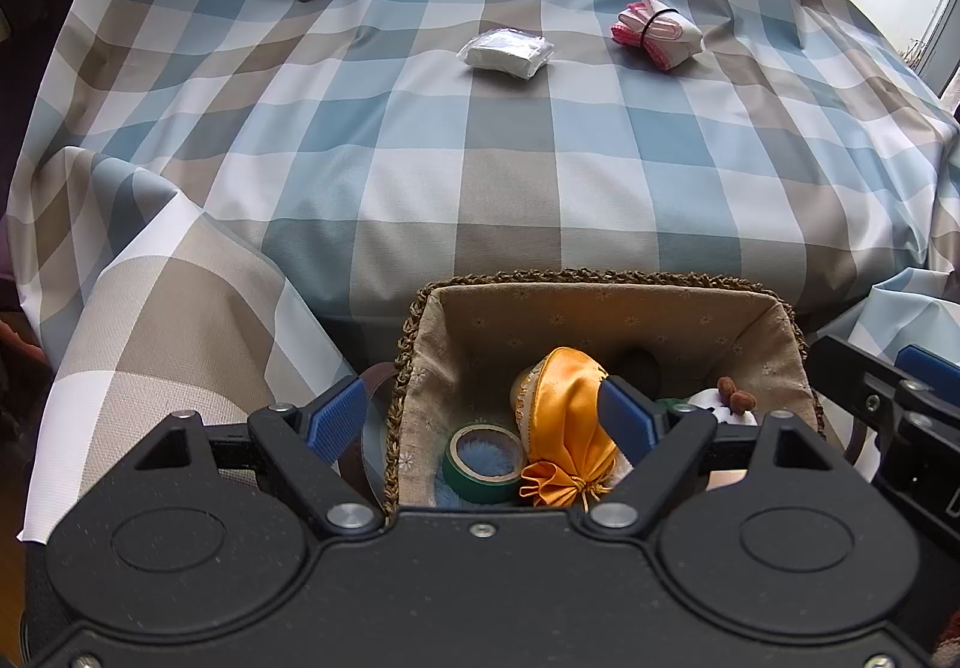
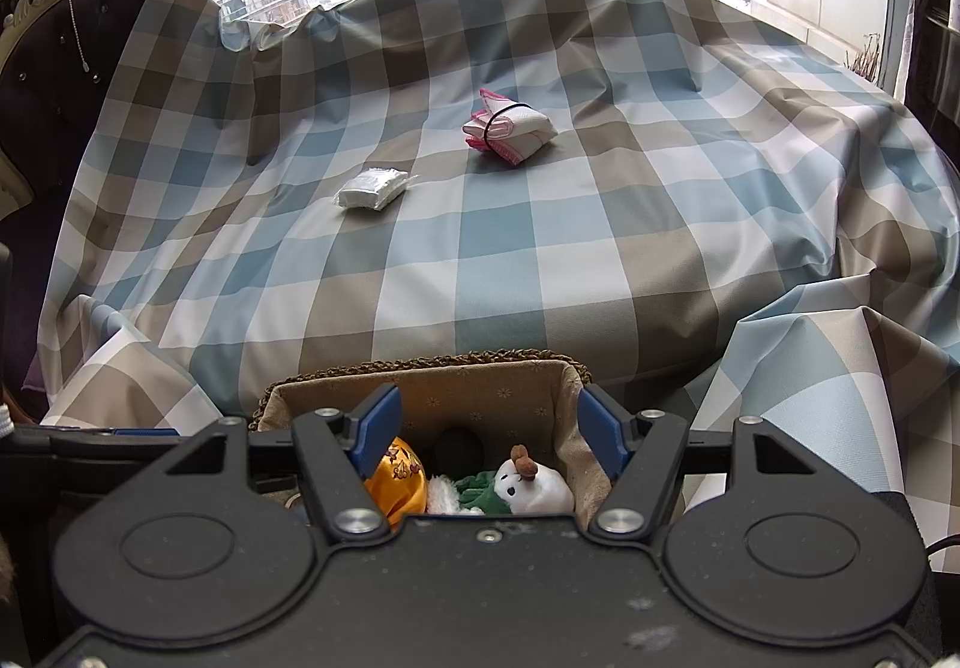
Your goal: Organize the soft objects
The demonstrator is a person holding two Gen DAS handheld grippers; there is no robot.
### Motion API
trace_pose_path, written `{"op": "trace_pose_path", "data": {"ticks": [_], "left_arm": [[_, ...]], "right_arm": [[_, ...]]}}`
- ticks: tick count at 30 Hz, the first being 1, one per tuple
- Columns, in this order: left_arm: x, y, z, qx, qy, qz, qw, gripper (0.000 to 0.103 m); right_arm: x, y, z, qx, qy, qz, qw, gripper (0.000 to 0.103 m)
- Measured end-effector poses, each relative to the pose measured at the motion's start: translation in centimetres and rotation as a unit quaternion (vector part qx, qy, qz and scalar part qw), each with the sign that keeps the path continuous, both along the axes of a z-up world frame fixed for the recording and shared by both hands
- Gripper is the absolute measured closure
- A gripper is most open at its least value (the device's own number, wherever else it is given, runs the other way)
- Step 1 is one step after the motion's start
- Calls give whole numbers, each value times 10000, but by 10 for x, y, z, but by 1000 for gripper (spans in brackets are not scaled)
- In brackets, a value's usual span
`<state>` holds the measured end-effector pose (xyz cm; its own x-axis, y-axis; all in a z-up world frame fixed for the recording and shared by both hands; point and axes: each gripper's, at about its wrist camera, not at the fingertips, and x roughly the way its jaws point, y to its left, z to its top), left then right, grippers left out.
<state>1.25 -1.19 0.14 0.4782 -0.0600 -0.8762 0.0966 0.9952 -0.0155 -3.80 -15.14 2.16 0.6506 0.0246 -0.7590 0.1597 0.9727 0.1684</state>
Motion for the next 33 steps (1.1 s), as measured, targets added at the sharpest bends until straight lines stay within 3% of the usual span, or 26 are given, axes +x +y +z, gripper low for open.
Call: {"op": "trace_pose_path", "data": {"ticks": [33], "left_arm": [[0, 1, -1, -5, 22, 2, 10000, 22]], "right_arm": [[0, -1, -2, 9, 11, -4, 10000, 36]]}}
